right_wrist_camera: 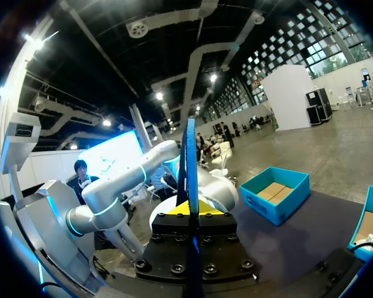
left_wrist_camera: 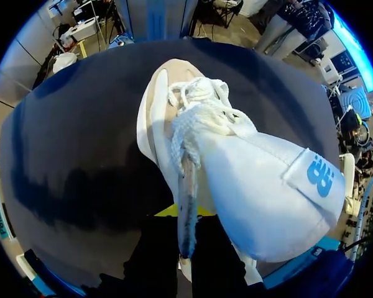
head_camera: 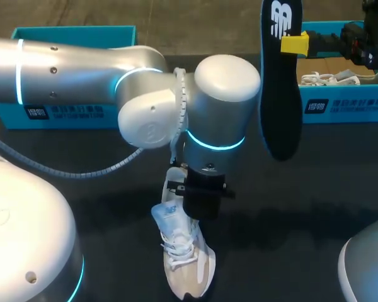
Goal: Take the shoe out of the shoebox, open the shoe tongue, remove and reinsert the insole, then place the shoe into the shoebox
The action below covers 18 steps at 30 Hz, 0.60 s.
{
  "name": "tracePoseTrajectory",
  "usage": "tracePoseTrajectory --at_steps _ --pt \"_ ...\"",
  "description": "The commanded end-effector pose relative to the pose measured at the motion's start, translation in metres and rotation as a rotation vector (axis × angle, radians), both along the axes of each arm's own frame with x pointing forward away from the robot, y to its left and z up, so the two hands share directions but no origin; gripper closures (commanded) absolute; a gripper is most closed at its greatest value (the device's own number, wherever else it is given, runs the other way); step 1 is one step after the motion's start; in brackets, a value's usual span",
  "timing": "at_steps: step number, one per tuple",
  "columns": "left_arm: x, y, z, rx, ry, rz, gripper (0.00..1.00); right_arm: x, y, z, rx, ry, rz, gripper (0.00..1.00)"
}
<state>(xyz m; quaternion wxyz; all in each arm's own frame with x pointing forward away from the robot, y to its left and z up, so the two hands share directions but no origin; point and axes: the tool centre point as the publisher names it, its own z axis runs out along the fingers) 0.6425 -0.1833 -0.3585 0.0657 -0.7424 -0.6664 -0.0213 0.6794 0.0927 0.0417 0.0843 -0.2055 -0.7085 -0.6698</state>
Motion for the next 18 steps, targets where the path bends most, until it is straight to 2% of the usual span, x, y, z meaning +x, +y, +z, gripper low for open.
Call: tracePoseTrajectory --at_steps 1,7,18 --pt "-0.0033 0.0039 -0.0032 -0.024 -0.018 -0.013 1.00 0.0031 0.0032 0.0003 -0.002 0.002 0.002 1.00" --pt "-0.0057 0.0054 -0.0045 -0.053 -0.032 -0.035 1.00 0.0031 0.0032 0.0003 -0.002 0.002 0.002 1.00" --pt "0.0018 0.0008 -0.0097 -0.108 -0.041 -0.028 1.00 0.0031 0.0032 0.0003 -0.002 0.002 0.002 1.00"
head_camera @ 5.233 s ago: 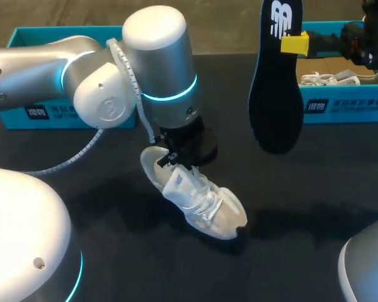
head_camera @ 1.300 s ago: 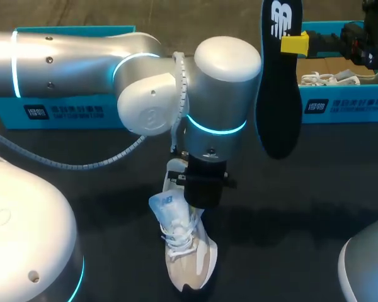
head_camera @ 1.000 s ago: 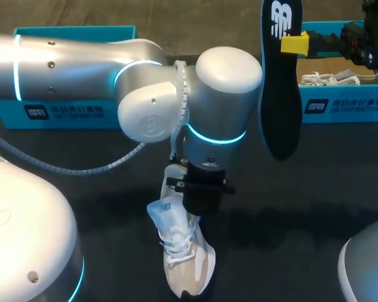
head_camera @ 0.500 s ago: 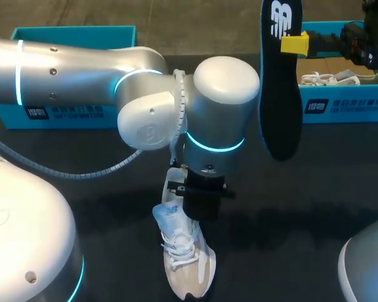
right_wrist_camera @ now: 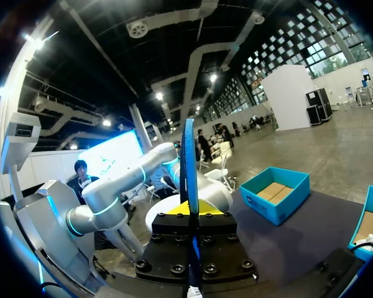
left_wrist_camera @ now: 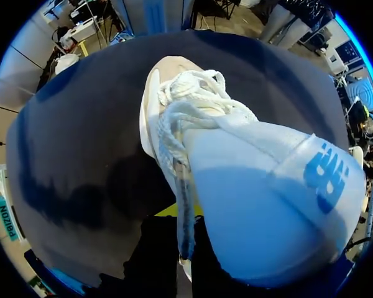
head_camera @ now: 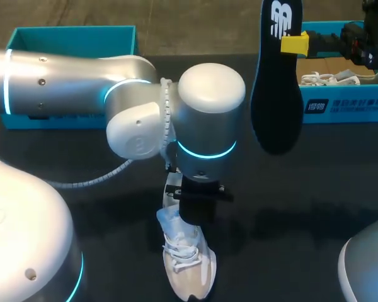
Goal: Take the shoe out of the shoebox, open the shoe tongue, remove and reinsert the insole, then place the shoe into the shoebox
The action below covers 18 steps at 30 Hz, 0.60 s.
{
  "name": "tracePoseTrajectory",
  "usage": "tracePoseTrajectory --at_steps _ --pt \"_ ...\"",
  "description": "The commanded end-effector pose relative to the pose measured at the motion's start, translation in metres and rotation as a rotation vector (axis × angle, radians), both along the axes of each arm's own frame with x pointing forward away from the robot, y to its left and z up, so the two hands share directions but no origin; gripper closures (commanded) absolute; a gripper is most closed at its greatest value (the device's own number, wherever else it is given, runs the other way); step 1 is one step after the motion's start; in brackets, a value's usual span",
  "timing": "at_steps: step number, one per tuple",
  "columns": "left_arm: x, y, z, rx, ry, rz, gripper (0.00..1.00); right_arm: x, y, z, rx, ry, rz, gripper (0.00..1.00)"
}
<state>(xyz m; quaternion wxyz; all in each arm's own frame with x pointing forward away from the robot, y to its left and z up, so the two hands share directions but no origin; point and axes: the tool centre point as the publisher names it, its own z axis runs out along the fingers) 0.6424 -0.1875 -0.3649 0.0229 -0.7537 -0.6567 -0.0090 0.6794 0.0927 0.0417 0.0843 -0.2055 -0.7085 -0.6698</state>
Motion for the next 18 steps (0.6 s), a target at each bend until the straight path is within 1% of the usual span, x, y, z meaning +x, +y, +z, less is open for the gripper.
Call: tracePoseTrajectory --at_steps 1,2,3,4,5,11,18 --pt "0.003 0.003 -0.004 -0.035 0.001 0.008 1.00 0.003 0.003 0.000 -0.002 0.002 0.002 1.00" --pt "0.004 0.001 -0.004 -0.051 -0.007 -0.003 1.00 0.003 0.003 0.000 -0.002 0.002 0.002 1.00" --pt "0.005 0.000 -0.004 -0.057 -0.013 -0.001 0.96 0.003 0.003 0.000 -0.002 0.002 0.002 1.00" --pt "0.006 -0.003 -0.004 -0.058 -0.013 0.000 0.96 0.003 0.003 0.000 -0.002 0.002 0.002 1.00" --pt "0.005 -0.006 -0.003 -0.075 -0.017 -0.007 1.00 0.003 0.003 0.000 -0.002 0.002 0.002 1.00" --pt "0.001 -0.013 -0.001 -0.084 -0.027 -0.036 1.00 0.003 0.003 0.000 -0.002 0.002 0.002 1.00" --pt "-0.002 -0.016 -0.004 -0.098 -0.031 -0.069 1.00 0.003 0.003 0.000 -0.002 0.002 0.002 1.00"
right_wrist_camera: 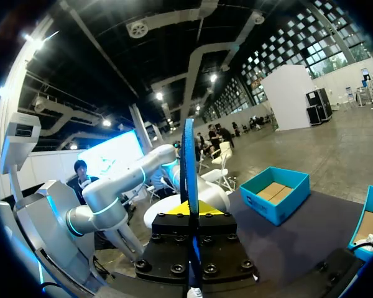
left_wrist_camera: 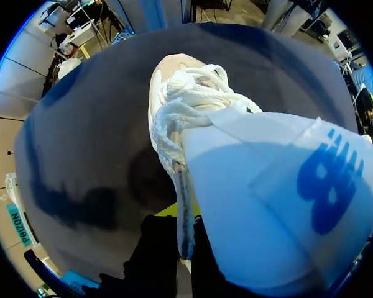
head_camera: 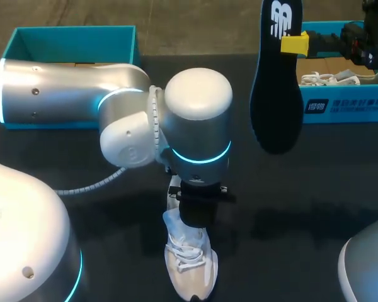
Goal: Take the shoe out of the shoebox, open the shoe tongue, remove and reinsert the insole, then place the shoe into the shoebox
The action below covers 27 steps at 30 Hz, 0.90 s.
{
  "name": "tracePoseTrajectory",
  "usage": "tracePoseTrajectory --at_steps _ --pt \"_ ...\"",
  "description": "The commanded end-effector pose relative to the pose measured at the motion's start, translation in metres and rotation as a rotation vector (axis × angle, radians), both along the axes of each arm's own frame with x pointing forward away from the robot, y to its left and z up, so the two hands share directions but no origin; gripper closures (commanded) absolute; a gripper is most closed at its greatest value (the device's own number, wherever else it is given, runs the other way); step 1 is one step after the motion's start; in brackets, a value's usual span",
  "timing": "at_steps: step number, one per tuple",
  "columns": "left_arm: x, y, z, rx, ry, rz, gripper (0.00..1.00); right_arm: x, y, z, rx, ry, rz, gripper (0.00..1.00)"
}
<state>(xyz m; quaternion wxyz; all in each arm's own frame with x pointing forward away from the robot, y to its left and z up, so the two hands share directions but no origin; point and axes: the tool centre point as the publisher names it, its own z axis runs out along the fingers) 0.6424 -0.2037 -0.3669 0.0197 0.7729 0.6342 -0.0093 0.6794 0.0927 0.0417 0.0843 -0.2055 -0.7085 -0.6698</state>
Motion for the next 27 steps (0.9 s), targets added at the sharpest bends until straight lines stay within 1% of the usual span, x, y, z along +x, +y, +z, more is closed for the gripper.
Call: tracePoseTrajectory --at_steps 1,6,7,8,9,10,11,16,27 --pt "-0.002 0.000 -0.002 -0.011 -0.002 -0.012 1.00 0.003 0.003 0.000 -0.002 0.002 0.002 1.00" --pt "0.000 -0.002 0.000 -0.023 -0.005 -0.026 1.00 0.003 0.003 0.000 -0.002 0.002 0.002 1.00" --pt "0.001 -0.002 0.000 -0.025 -0.005 -0.026 0.96 0.003 0.003 0.000 -0.002 0.002 0.002 1.00" --pt "0.002 -0.003 0.001 -0.029 -0.005 -0.023 0.58 0.003 0.003 0.000 -0.002 0.002 0.002 1.00" --pt "0.003 -0.003 0.001 -0.037 -0.010 -0.021 0.48 0.003 0.003 0.000 -0.002 0.002 0.002 1.00" --pt "0.004 -0.004 0.002 -0.049 -0.013 -0.014 0.17 0.003 0.003 0.000 -0.002 0.002 0.002 1.00" --pt "0.005 -0.004 0.003 -0.071 -0.007 -0.010 0.00 0.003 0.003 0.000 -0.002 0.002 0.002 1.00" --pt "0.012 -0.005 0.010 -0.131 -0.030 0.025 0.00 0.003 0.003 0.000 -0.002 0.002 0.002 1.00" --pt "0.026 0.008 0.056 -0.322 -0.113 0.089 0.00 0.003 0.003 0.000 -0.002 0.002 0.002 1.00"
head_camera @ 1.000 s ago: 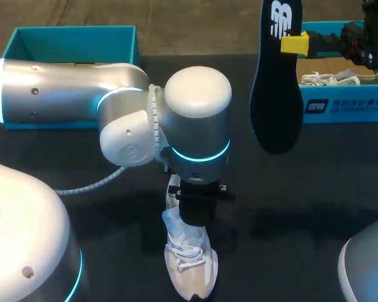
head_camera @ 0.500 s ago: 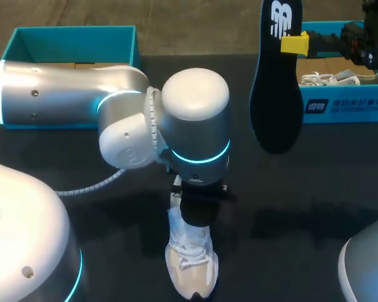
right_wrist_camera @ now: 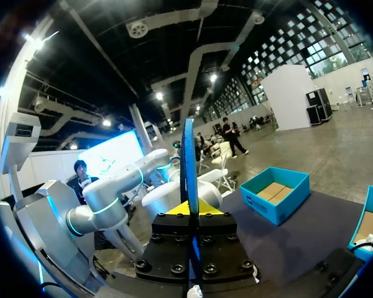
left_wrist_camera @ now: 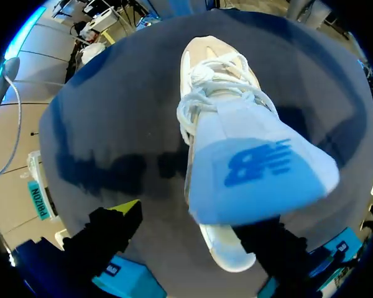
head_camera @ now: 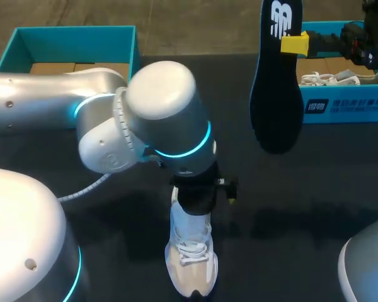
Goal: Take the shoe out of the shoebox, open the shoe tongue, remove and reinsert the insole, then place the shoe into the shoebox
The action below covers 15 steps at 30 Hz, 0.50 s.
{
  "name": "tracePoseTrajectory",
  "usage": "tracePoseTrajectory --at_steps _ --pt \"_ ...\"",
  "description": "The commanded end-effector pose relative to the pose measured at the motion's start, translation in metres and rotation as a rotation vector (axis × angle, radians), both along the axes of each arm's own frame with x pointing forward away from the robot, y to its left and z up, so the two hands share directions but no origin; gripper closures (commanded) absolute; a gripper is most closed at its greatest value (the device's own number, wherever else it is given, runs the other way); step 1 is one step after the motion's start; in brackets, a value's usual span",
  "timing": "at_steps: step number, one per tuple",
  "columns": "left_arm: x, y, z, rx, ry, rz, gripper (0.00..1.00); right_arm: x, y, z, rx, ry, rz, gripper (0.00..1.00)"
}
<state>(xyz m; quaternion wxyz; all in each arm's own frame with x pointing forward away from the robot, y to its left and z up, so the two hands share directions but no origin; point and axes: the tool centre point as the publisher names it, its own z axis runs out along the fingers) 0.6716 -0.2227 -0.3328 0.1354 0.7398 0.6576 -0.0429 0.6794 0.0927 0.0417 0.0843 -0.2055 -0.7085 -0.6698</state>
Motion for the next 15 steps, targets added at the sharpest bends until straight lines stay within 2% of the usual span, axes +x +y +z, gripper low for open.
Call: tracePoseTrajectory --at_steps 1,15 --pt "-0.002 0.029 0.027 -0.122 -0.024 0.011 0.00 0.003 0.003 0.000 -0.002 0.002 0.002 1.00" --pt "0.006 0.064 0.081 -0.491 -0.091 0.095 0.00 0.003 0.003 0.000 -0.002 0.002 0.002 1.00"
